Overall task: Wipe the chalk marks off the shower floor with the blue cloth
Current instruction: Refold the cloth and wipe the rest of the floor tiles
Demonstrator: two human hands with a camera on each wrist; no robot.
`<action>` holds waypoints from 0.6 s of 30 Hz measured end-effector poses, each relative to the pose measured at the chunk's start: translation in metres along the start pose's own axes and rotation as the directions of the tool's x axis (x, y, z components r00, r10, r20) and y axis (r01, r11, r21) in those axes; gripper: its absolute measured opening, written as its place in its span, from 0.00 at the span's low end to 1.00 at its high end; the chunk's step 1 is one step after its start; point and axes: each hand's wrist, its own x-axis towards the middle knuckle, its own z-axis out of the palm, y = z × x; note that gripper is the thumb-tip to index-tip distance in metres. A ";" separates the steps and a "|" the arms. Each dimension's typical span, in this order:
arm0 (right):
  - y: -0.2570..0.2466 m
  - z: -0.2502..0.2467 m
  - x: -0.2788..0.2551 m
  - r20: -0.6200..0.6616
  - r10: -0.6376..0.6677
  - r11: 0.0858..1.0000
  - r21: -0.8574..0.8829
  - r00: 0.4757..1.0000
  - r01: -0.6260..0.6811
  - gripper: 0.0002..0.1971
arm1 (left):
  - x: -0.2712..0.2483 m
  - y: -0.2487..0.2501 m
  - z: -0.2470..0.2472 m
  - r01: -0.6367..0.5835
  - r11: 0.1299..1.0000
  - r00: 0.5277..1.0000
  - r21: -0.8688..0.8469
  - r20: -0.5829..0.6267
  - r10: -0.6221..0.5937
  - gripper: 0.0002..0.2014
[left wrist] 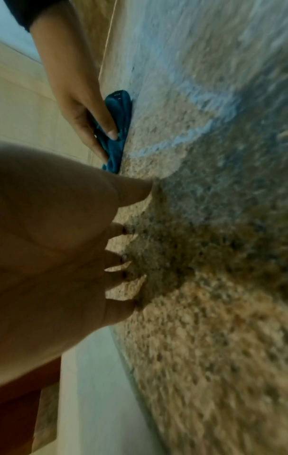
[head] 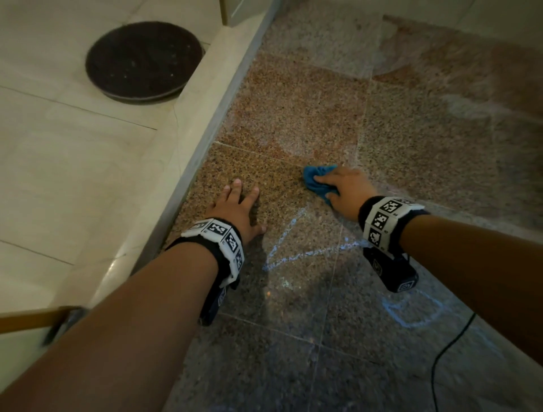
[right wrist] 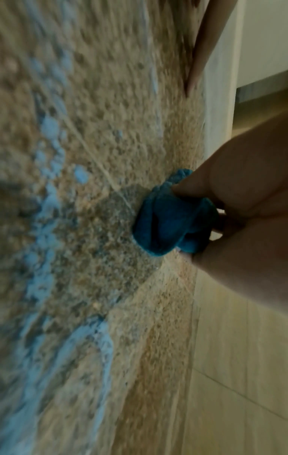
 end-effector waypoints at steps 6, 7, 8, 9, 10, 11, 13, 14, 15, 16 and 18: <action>-0.038 0.015 -0.031 0.108 -0.035 0.999 0.016 0.994 0.034 0.24 | -0.027 -0.008 0.010 -0.101 0.991 0.992 0.092 0.088 0.093 0.64; -0.045 0.020 -0.039 0.130 -0.055 0.998 0.013 0.990 0.053 0.25 | -0.029 -0.008 0.015 -0.106 0.988 0.991 0.108 0.096 0.096 0.66; -0.051 0.025 -0.046 0.152 -0.068 0.998 0.012 0.986 0.067 0.25 | -0.030 -0.009 0.021 -0.106 0.986 0.990 0.127 0.101 0.093 0.68; -0.056 0.029 -0.052 0.166 -0.080 0.997 0.015 0.983 0.079 0.26 | -0.030 -0.009 0.026 -0.104 0.984 0.991 0.143 0.099 0.091 0.70; -0.059 0.030 -0.055 0.178 -0.094 0.995 0.007 0.980 0.094 0.26 | -0.029 -0.009 0.030 -0.103 0.983 0.992 0.149 0.092 0.090 0.71; -0.060 0.031 -0.057 0.189 -0.108 0.994 -0.002 0.976 0.111 0.26 | -0.028 -0.010 0.032 -0.104 0.984 0.992 0.145 0.084 0.092 0.71; -0.058 0.030 -0.054 0.192 -0.115 0.993 0.007 0.975 0.116 0.27 | -0.027 -0.012 0.035 -0.112 0.984 0.992 0.139 0.068 0.103 0.72; -0.055 0.029 -0.050 0.177 -0.098 0.995 0.019 0.979 0.096 0.26 | -0.027 -0.013 0.035 -0.116 0.983 0.992 0.142 0.064 0.108 0.72; -0.051 0.028 -0.046 0.150 -0.054 0.998 0.041 0.987 0.048 0.26 | -0.028 -0.013 0.033 -0.121 0.982 0.991 0.145 0.067 0.112 0.71; -0.050 0.027 -0.043 0.114 0.016 0.997 0.069 0.993 -0.024 0.25 | -0.029 -0.014 0.032 -0.124 0.981 0.991 0.147 0.073 0.115 0.71; -0.052 0.027 -0.038 0.072 0.142 0.987 0.064 0.987 -0.146 0.25 | -0.029 -0.013 0.031 -0.122 0.982 0.991 0.146 0.074 0.113 0.71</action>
